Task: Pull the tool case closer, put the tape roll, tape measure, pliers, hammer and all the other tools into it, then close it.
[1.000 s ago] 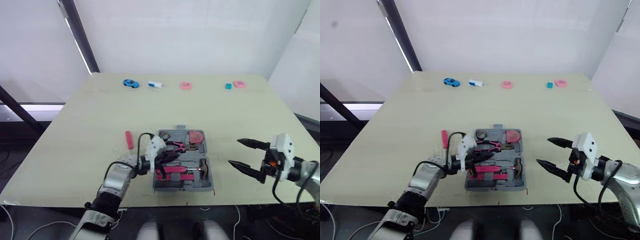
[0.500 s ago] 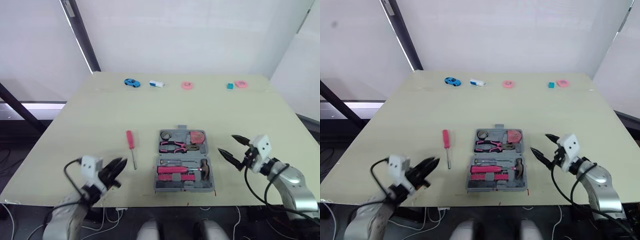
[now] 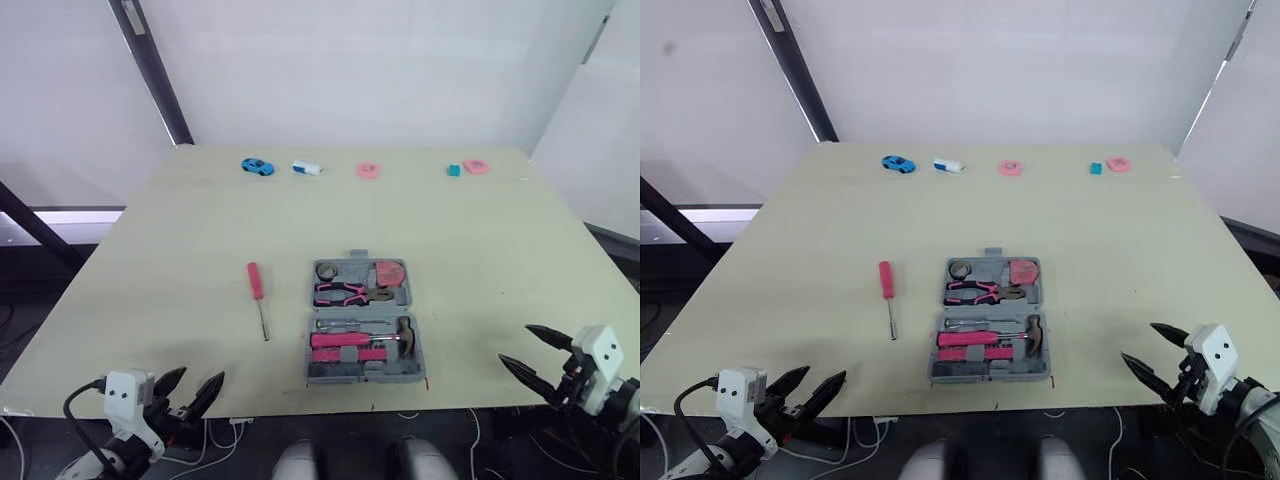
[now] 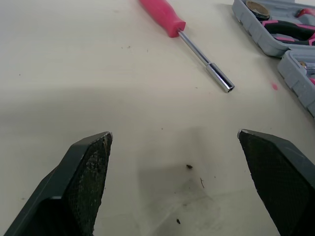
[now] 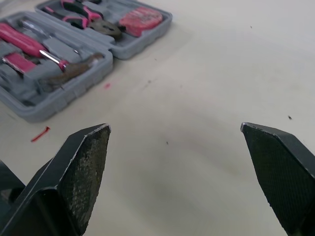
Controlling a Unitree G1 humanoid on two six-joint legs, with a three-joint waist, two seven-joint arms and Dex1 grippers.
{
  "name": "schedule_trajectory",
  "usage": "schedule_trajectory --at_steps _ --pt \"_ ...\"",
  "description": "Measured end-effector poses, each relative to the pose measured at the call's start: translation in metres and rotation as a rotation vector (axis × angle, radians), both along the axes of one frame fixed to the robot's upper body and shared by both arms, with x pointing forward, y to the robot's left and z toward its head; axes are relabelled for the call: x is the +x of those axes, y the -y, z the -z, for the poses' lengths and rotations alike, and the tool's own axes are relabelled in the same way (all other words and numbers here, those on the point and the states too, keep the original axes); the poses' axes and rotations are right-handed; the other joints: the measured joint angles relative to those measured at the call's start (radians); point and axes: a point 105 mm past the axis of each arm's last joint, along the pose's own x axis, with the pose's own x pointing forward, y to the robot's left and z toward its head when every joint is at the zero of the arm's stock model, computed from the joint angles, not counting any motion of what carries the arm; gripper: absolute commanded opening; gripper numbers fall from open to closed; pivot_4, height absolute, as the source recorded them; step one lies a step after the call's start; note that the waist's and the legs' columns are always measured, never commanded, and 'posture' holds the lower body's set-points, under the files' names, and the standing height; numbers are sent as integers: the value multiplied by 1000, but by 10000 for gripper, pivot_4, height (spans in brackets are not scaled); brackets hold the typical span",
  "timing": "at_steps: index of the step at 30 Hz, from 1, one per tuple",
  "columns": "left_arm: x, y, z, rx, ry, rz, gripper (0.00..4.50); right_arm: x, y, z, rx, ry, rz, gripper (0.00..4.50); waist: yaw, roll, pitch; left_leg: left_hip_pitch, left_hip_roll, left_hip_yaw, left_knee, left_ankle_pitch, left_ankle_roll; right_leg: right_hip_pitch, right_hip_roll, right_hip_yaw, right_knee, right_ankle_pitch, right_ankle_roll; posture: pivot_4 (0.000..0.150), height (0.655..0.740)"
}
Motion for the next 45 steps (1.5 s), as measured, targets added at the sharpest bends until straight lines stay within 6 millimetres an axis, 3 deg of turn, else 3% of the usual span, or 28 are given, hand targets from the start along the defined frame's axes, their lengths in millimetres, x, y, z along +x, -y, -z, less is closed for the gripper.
schedule_trajectory --at_steps 2,7,15,23,28,31,33,34,38,40,45 --pt "6 2 -5 0 11 -5 43697 2 -3 -3 12 6 -10 45000 1 0 1 0 0 0 0 0 0 0 0 0 0 0 0 1500 7400" --pt "55 32 -34 8 49 -1 43697 16 -49 -40 77 103 -177 45000 4 0 2 -1 -2 0 0 3 4 1 1 0 0 0 0 1500 7400" --pt "113 50 -53 82 -26 -147 43697 20 -95 -69 95 141 -401 45000 4 -2 4 -1 -3 0 -2 3 5 2 4 0 0 3 -4 1500 7400" --pt "158 68 -41 96 -128 -279 43697 22 -120 -84 100 164 -533 45000 6 -6 6 -1 -4 1 -2 3 5 4 4 -2 0 5 -1 1500 7400" --pt "170 69 -30 136 -160 -293 43697 24 -125 -85 100 154 -546 45000 1 -7 6 -1 -4 1 -3 3 5 3 4 -2 0 5 -1 1500 7400" --pt "173 68 -20 147 -173 -307 34952 25 -128 -90 104 170 -555 45000 4 -7 6 -1 -4 0 -4 3 5 3 4 -3 0 5 -1 1500 7400" --pt "176 68 -19 148 -163 -315 25292 25 -130 -93 108 174 -562 45000 8 -7 6 -1 -4 0 -4 3 5 4 4 -3 0 5 -1 1500 7400" --pt "176 68 -19 149 -160 -320 23370 25 -130 -93 109 174 -564 45000 9 -7 6 -1 -4 1 -4 3 5 4 4 -3 0 5 -1 1500 7400" --pt "173 64 -17 148 -138 -334 5904 24 -131 -94 111 172 -569 45000 11 -7 6 -1 -4 1 -4 3 5 4 3 -3 -1 5 -1 1500 7400" --pt "168 63 -16 151 -129 -321 4530 23 -132 -94 113 170 -573 45000 9 -7 6 -1 -4 1 -4 3 5 4 3 -3 -1 5 -1 1500 7400" --pt "132 60 -11 149 -128 -209 4530 19 -133 -92 117 157 -599 45000 -4 -7 6 0 -3 0 -6 3 5 3 4 -1 -1 5 -2 1500 7400"
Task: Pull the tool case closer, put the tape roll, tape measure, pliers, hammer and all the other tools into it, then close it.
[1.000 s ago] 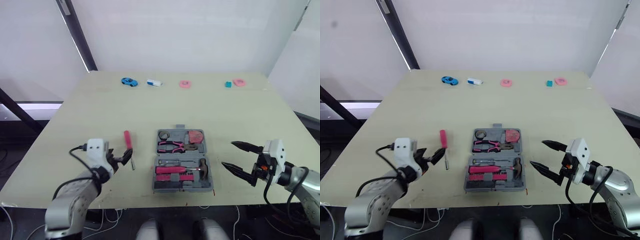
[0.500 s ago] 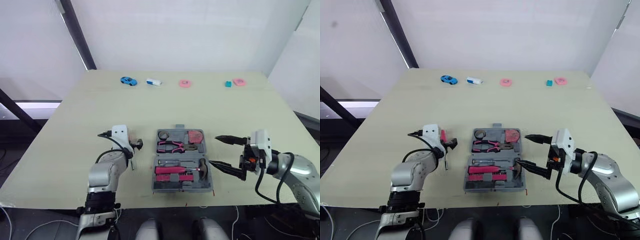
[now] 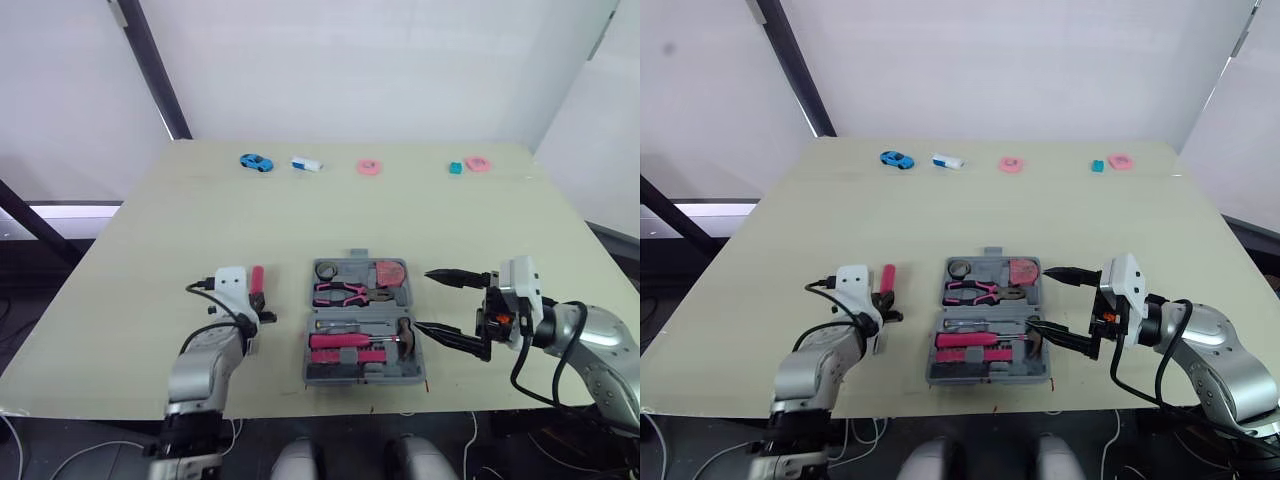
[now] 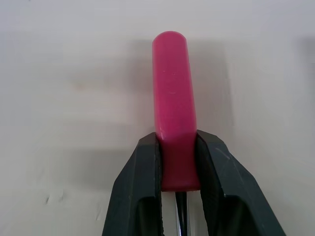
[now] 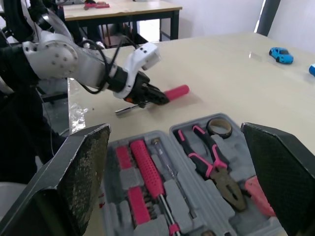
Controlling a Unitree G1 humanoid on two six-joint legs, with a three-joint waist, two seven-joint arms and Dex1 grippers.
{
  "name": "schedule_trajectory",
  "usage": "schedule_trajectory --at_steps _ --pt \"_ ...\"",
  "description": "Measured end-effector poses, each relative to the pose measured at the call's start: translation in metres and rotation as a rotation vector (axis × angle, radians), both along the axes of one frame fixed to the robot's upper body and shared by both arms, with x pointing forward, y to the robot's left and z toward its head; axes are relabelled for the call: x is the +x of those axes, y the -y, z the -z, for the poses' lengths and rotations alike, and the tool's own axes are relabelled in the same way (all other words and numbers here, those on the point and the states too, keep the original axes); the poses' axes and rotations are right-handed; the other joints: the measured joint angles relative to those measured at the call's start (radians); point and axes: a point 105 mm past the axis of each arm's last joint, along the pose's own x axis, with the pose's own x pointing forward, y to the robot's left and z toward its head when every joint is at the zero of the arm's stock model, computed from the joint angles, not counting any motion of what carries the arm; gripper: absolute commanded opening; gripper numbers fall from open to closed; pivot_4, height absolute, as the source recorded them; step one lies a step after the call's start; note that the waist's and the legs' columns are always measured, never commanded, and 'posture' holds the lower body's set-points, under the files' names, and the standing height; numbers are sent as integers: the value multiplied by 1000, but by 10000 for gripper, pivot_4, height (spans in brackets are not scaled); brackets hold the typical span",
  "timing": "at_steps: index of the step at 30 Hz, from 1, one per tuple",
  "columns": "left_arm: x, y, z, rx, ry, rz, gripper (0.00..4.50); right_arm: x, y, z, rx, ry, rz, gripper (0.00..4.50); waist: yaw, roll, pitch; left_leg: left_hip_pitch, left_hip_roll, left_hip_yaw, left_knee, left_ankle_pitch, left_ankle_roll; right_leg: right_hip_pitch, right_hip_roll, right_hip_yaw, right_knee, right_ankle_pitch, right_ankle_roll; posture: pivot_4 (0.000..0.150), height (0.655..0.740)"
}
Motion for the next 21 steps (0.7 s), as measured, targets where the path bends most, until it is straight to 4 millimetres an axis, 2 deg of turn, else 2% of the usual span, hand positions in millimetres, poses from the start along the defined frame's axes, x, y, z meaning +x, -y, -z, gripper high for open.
schedule_trajectory --at_steps 1,2,8,13,15,17,18,20,21 --pt "-7 0 2 -2 -7 20 4530 -1 0 1 -1 -2 -5 45000 1 0 0 0 0 0 0 0 0 0 0 0 0 0 0 1500 7400" --pt "-23 -1 4 1 -20 61 4530 -4 0 3 -8 -12 -19 45000 3 0 0 0 0 0 0 0 0 0 0 -1 0 -1 -1 1500 7400" --pt "-58 2 9 -6 -50 113 4530 -10 -1 13 -31 -45 -49 45000 10 0 0 0 0 -1 0 0 0 0 -2 0 -1 -2 -3 1500 7400" --pt "-65 8 11 -25 -49 114 4530 -11 -1 15 -35 -43 -50 45000 9 0 0 0 0 -1 0 0 0 -1 -2 0 -1 -2 -3 1500 7400" --pt "-62 10 11 -40 -39 93 14837 -11 -1 14 -36 -37 -51 45000 9 -1 0 0 0 -1 0 0 0 0 -2 0 -1 -2 -3 1500 7400" --pt "-60 11 9 -42 -31 90 22657 -11 -2 14 -35 -36 -52 45000 8 -1 1 0 0 -1 0 0 0 0 -1 0 -1 -2 -3 1500 7400" --pt "-59 11 9 -39 -30 87 29171 -11 -2 14 -35 -36 -53 45000 8 -1 1 0 0 -1 0 0 0 -1 -1 0 -1 -2 -3 1500 7400" --pt "-60 11 9 -40 -33 82 36653 -12 -2 14 -35 -35 -54 45000 6 -1 1 0 0 -1 0 0 0 -1 -1 0 -1 -2 -3 1500 7400" --pt "-61 11 9 -43 -33 80 38700 -12 -2 15 -35 -37 -55 45000 6 -1 1 0 0 -1 0 0 0 -1 -1 0 -1 -2 -3 1500 7400"
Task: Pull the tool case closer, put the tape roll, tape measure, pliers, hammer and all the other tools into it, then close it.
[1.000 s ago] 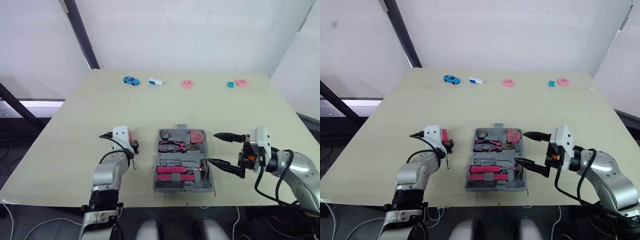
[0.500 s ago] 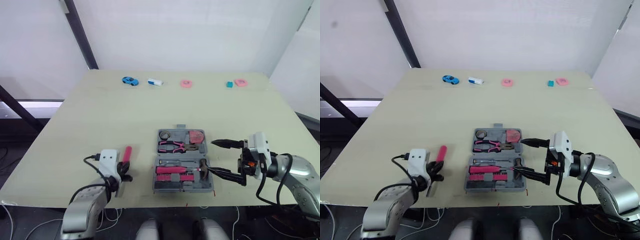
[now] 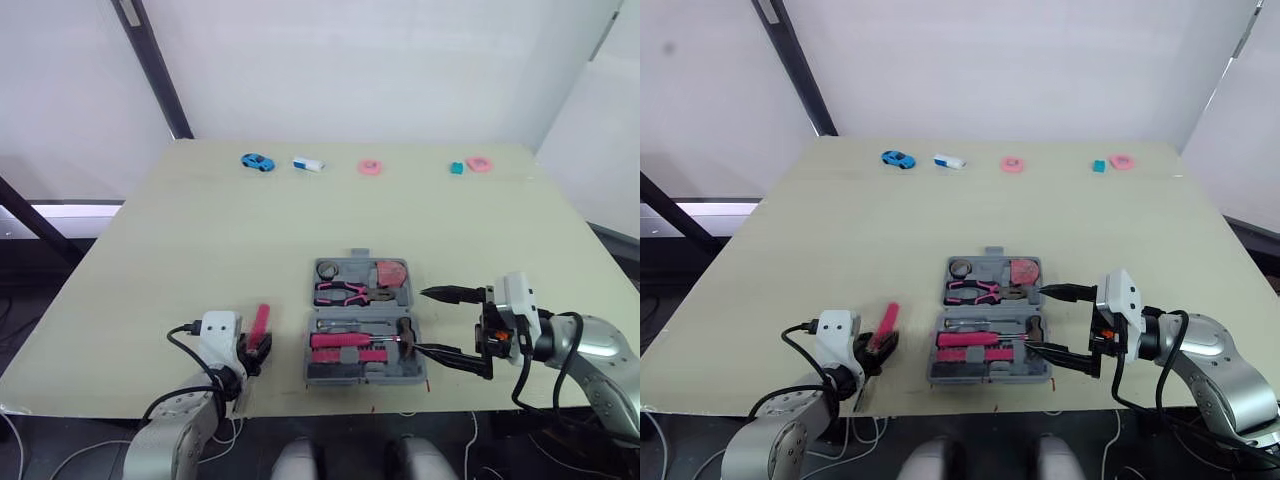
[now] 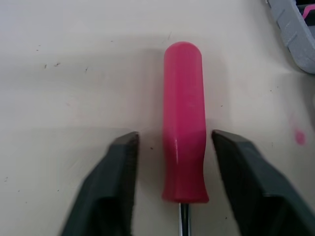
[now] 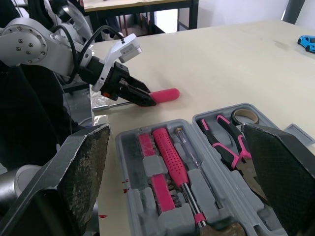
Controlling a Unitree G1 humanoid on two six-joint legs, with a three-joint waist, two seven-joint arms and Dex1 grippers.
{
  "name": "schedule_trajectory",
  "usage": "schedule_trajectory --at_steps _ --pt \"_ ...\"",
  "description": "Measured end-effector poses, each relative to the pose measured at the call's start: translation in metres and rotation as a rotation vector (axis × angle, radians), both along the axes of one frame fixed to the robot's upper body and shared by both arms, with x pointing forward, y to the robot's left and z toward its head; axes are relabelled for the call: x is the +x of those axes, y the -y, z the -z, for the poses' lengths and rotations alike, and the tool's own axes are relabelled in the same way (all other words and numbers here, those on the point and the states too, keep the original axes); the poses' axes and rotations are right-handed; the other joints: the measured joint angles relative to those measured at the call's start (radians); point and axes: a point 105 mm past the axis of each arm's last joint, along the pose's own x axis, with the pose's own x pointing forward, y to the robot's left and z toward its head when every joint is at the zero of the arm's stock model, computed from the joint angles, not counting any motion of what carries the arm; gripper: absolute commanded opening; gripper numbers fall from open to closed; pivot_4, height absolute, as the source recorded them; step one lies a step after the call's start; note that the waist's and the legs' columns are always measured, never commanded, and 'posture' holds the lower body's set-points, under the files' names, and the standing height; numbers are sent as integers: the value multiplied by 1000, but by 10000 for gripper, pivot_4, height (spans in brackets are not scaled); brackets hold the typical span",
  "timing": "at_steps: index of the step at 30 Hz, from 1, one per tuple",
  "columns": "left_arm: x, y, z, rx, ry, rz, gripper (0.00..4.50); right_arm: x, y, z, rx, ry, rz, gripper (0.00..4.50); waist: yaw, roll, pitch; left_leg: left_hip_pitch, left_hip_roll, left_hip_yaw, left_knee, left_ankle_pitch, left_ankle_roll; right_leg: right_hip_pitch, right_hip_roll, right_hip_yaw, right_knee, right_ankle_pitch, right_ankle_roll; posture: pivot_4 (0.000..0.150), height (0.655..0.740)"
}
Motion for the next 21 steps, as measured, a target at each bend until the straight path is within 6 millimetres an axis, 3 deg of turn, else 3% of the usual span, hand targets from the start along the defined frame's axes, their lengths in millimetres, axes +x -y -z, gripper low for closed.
schedule_trajectory --at_steps 1,3,8,13,14,15,17,18,19,21 --pt "-1 0 -1 -3 1 2 43380 0 0 0 0 -1 -1 45000 0 0 0 0 0 0 0 0 0 0 0 0 0 0 0 1500 7400" --pt "-4 -2 -4 -8 7 6 43380 -1 0 2 0 -7 -4 45000 0 0 0 0 0 0 0 0 0 0 0 0 0 0 0 1500 7400" --pt "-13 -22 -36 39 40 132 43380 -3 0 3 -1 -14 -9 45000 0 0 1 0 1 0 0 0 0 -2 0 0 0 0 0 1500 7400" --pt "-23 -30 -64 67 17 393 43380 -5 -1 2 -2 -9 -23 45000 0 3 3 0 1 2 -1 0 0 -2 -4 0 0 -1 -1 1500 7400" --pt "-25 -29 -65 88 -67 597 43380 -6 -2 2 -3 -12 -31 45000 6 -2 7 -1 -1 2 0 0 -1 -4 -2 -3 1 -2 -2 1500 7400" --pt "-21 -40 -72 139 -116 688 43380 -7 -4 0 -5 -3 -43 45000 9 -4 8 -2 1 1 0 1 -2 -5 -1 -6 0 -2 -3 1500 7400" --pt "-5 -59 -102 312 -119 889 43380 -11 -9 -7 -2 27 -70 45000 14 0 10 -1 1 1 -2 1 -3 -7 -5 -7 0 -1 -5 1500 7400" --pt "-4 -59 -105 342 -112 930 43380 -12 -10 -7 -1 28 -73 45000 14 1 10 -2 2 2 -4 1 -3 -8 -8 -7 0 -1 -5 1500 7400" --pt "1 -57 -104 442 -118 1098 43380 -11 -11 -7 2 19 -67 45000 12 2 10 -2 2 4 -6 1 -3 -8 -10 -7 0 -1 -5 1500 7400" --pt "3 -58 -103 485 -128 1162 43380 -11 -11 -7 3 21 -66 45000 12 4 9 -6 0 7 -6 1 -2 -11 -12 -6 0 -2 -3 1500 7400"
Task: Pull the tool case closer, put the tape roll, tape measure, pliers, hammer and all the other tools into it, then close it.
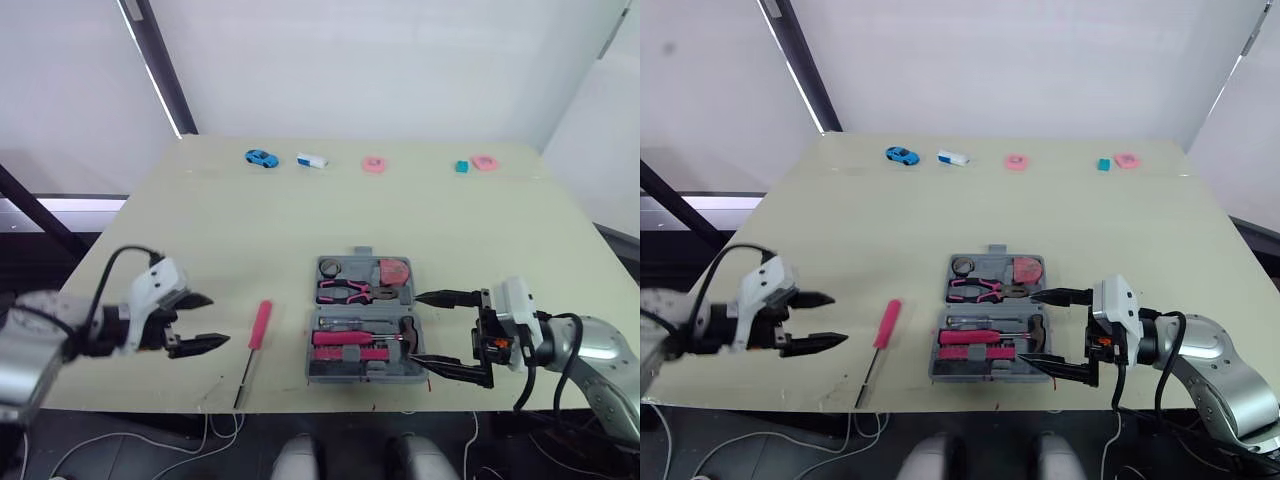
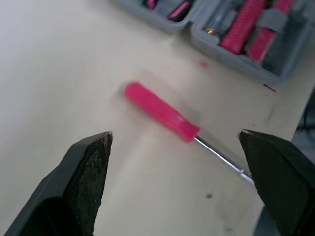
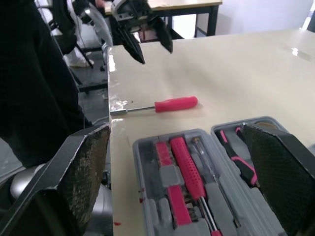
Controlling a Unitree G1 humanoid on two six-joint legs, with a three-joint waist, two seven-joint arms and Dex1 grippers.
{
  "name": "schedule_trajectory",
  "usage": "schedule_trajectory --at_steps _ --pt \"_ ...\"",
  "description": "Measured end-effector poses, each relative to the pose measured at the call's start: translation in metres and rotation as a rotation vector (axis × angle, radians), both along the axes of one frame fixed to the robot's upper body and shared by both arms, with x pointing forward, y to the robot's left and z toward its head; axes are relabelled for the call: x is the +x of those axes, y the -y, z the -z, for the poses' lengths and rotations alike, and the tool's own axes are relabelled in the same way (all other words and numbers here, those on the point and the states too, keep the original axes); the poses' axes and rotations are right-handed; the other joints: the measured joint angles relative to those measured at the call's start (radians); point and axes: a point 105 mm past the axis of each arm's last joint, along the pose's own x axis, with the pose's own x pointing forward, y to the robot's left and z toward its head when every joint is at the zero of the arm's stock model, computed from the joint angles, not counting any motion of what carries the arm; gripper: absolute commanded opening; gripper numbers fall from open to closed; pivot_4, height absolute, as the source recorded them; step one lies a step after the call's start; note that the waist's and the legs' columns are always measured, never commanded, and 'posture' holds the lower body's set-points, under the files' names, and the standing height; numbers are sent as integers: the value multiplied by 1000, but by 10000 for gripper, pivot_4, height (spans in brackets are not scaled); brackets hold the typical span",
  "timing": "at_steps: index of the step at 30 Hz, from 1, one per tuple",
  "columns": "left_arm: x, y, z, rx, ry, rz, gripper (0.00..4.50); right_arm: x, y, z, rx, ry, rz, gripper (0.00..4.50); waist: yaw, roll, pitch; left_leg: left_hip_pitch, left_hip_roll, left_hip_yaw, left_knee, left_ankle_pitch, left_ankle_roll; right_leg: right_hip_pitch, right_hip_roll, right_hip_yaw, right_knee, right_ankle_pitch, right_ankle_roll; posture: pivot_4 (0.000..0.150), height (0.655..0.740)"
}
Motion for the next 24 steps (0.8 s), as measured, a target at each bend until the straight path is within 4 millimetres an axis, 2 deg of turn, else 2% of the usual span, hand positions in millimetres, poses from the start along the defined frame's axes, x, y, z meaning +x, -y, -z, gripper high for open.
schedule_trajectory --at_steps 3,4,7,10,14,19,24 --pt "8 -2 4 121 -3 165 43380 0 0 0 -1 -3 5 45000 2 -2 0 -14 -1 3 5 0 0 -10 3 -4 0 0 0 1500 7400" --pt "27 5 1 345 83 432 43380 -1 1 0 -1 0 7 45000 15 -3 -1 -21 0 0 7 0 0 -14 6 -5 1 3 5 1500 7400" --pt "36 10 1 409 122 531 43380 -1 2 1 -2 -6 18 45000 16 -3 -1 -22 1 -1 7 0 0 -15 8 -5 2 3 5 1500 7400" --pt "49 32 5 462 206 737 43380 -1 2 0 0 -2 21 45000 21 -3 -1 -26 2 -7 15 0 0 -15 11 -8 4 3 4 1500 7400" --pt "51 51 18 476 248 927 43380 -1 2 0 3 -8 24 45000 10 -3 0 -27 3 -6 22 0 1 -14 11 -7 6 5 8 1500 7400" --pt "55 67 23 514 283 1091 43380 1 2 -2 3 0 16 45000 15 -3 0 -26 3 -7 24 0 1 -11 11 -7 6 7 10 1500 7400" --pt "56 72 32 592 262 1229 43380 4 3 -2 1 -4 18 45000 15 -3 0 -26 2 -8 25 0 1 -10 11 -7 5 7 10 1500 7400"
